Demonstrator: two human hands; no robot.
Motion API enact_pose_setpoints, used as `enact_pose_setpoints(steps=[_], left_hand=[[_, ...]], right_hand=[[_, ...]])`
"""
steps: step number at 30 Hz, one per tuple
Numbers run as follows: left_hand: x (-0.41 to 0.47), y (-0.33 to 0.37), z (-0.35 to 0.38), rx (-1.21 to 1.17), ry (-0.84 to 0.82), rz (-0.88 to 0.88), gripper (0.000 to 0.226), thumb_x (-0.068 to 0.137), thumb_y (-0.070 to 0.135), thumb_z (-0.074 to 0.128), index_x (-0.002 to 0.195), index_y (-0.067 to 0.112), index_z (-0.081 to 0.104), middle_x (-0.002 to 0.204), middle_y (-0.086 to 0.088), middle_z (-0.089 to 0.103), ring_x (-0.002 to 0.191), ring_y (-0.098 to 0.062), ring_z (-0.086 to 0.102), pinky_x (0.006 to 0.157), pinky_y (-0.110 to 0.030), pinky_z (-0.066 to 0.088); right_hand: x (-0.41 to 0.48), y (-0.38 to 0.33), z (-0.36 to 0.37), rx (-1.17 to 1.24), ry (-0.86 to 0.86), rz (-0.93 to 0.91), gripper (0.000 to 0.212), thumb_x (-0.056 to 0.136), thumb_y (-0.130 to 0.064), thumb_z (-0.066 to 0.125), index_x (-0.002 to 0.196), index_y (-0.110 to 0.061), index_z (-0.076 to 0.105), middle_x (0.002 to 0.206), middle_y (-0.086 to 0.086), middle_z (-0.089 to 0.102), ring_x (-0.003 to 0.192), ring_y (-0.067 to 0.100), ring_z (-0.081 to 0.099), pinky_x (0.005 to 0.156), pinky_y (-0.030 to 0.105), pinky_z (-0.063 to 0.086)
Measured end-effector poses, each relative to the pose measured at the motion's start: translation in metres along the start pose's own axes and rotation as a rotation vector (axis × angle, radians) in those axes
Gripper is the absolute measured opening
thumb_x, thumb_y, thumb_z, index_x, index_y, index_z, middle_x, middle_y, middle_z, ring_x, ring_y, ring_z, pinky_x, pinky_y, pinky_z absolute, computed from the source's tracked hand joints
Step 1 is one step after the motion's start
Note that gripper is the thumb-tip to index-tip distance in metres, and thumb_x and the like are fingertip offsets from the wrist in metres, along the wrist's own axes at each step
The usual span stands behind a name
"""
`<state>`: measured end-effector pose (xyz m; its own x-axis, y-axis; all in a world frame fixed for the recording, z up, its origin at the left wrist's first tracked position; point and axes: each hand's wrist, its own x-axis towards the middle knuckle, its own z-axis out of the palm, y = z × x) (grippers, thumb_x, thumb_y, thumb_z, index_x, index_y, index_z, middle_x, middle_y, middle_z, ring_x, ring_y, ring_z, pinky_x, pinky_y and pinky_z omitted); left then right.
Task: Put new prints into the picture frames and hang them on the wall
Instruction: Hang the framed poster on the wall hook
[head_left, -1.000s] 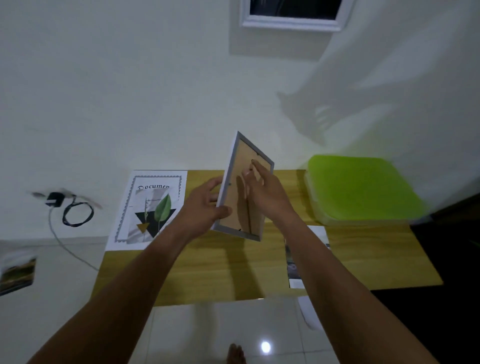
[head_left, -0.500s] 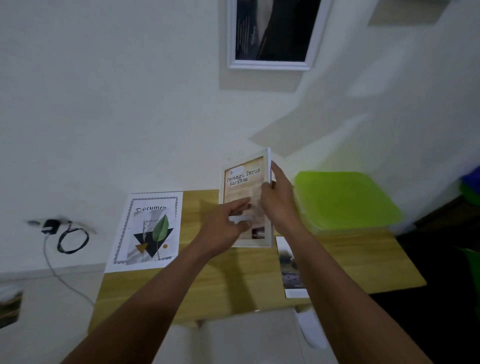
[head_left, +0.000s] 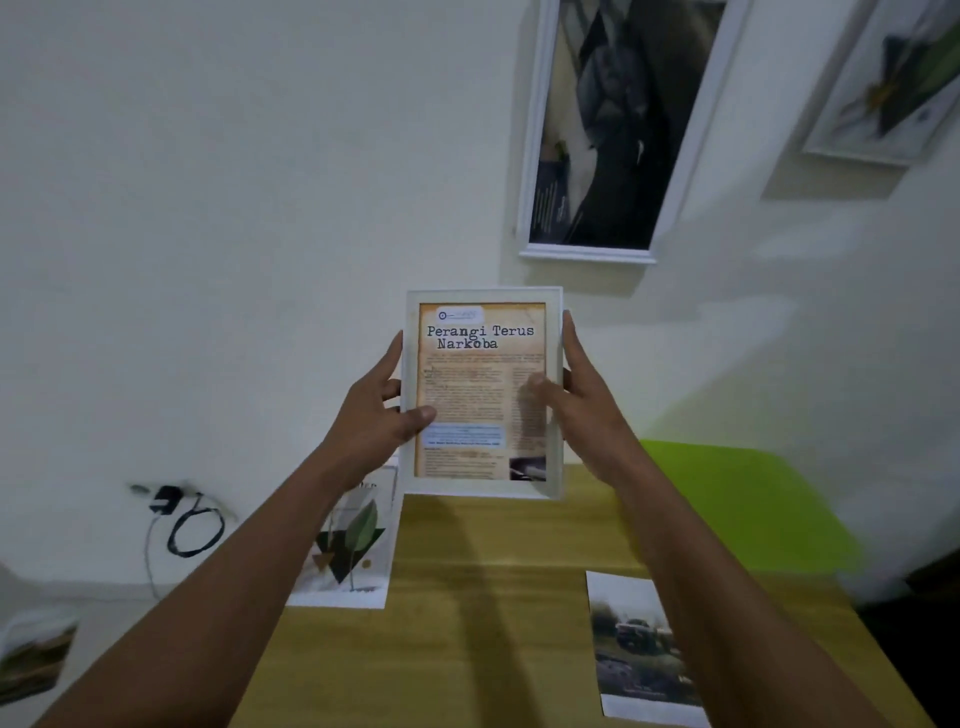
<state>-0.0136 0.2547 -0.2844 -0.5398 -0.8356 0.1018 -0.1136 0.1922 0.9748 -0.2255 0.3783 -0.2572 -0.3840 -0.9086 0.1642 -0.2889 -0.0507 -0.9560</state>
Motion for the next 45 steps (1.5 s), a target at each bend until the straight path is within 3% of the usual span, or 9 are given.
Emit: enact_pose_setpoints(steps=[3,7,11,18,27,31,36,41,45], left_hand=[[0.011,0.024,-0.032,0.020,0.043,0.089,0.096,0.084,0.010,0.074,0.147,0.055,0.017,0.123,-0.001,0.063,0.108,-0.021,0.065,0.081,-0.040,0.060],[0.034,0.056,-0.073,0.066,0.041,0.201,0.092,0.087,0.016,0.071,0.144,0.061,0.015,0.128,0.006,0.062,0.120,-0.022,0.058,0.091,-0.051,0.055],[0.069,0.101,-0.119,0.155,0.111,0.305,0.089,0.089,0.018,0.068,0.145,0.060,0.013,0.127,0.007,0.062,0.118,-0.018,0.058,0.094,-0.051,0.053],[0.137,0.155,-0.181,0.219,0.228,0.444,0.094,0.090,0.013,0.067,0.152,0.048,0.004,0.131,-0.003,0.057,0.112,-0.018,0.060,0.088,-0.034,0.054],[0.216,0.215,-0.220,0.268,0.288,0.623,0.095,0.090,0.009,0.065,0.153,0.045,0.004,0.128,-0.003,0.056,0.108,-0.015,0.061,0.082,-0.027,0.056],[0.241,0.230,-0.226,0.280,0.291,0.646,0.095,0.091,0.009,0.064,0.152,0.047,0.002,0.134,-0.002,0.053,0.113,-0.017,0.058,0.081,-0.026,0.055],[0.257,0.232,-0.226,0.319,0.271,0.670,0.094,0.093,0.006,0.061,0.152,0.046,0.000,0.143,0.000,0.047,0.116,-0.019,0.056,0.088,-0.035,0.056],[0.266,0.226,-0.226,0.326,0.278,0.687,0.093,0.094,0.007,0.060,0.152,0.045,-0.001,0.142,0.001,0.049,0.109,-0.010,0.056,0.080,-0.017,0.053],[0.265,0.225,-0.228,0.382,0.324,0.712,0.094,0.092,0.010,0.063,0.153,0.043,0.000,0.136,0.000,0.055,0.102,-0.008,0.058,0.087,-0.029,0.054]], right_hand=[[0.018,-0.036,0.008,-0.178,-0.096,-0.081,0.102,0.094,-0.006,0.062,0.150,-0.056,-0.007,0.133,-0.009,0.059,0.115,0.006,0.059,0.090,0.036,0.057],[0.051,-0.081,0.024,-0.232,-0.049,-0.174,0.104,0.092,-0.004,0.065,0.152,-0.051,-0.006,0.130,-0.015,0.056,0.101,-0.001,0.061,0.080,0.031,0.059],[0.096,-0.127,0.047,-0.243,0.001,-0.248,0.104,0.093,-0.007,0.064,0.150,-0.054,-0.009,0.106,-0.027,0.058,0.089,-0.004,0.063,0.084,0.035,0.056],[0.172,-0.196,0.082,-0.309,0.079,-0.380,0.104,0.095,-0.012,0.062,0.143,-0.062,-0.015,0.122,-0.007,0.066,0.099,0.010,0.068,0.091,0.044,0.056],[0.238,-0.261,0.092,-0.317,0.309,-0.442,0.091,0.096,-0.012,0.062,0.154,-0.048,0.003,0.093,-0.002,0.057,0.084,0.007,0.061,0.065,0.021,0.047],[0.259,-0.277,0.092,-0.328,0.346,-0.463,0.091,0.095,-0.012,0.063,0.154,-0.049,0.003,0.112,0.004,0.055,0.114,0.024,0.058,0.096,0.039,0.050],[0.273,-0.273,0.094,-0.340,0.340,-0.457,0.091,0.097,-0.010,0.060,0.156,-0.044,0.000,0.113,-0.006,0.050,0.094,0.009,0.056,0.072,0.018,0.046],[0.284,-0.266,0.095,-0.334,0.349,-0.470,0.091,0.098,-0.010,0.059,0.155,-0.045,-0.003,0.110,-0.008,0.049,0.093,0.008,0.057,0.080,0.025,0.047],[0.291,-0.260,0.095,-0.335,0.362,-0.479,0.092,0.098,-0.010,0.058,0.154,-0.047,-0.005,0.091,-0.019,0.045,0.081,0.002,0.057,0.072,0.018,0.049]])
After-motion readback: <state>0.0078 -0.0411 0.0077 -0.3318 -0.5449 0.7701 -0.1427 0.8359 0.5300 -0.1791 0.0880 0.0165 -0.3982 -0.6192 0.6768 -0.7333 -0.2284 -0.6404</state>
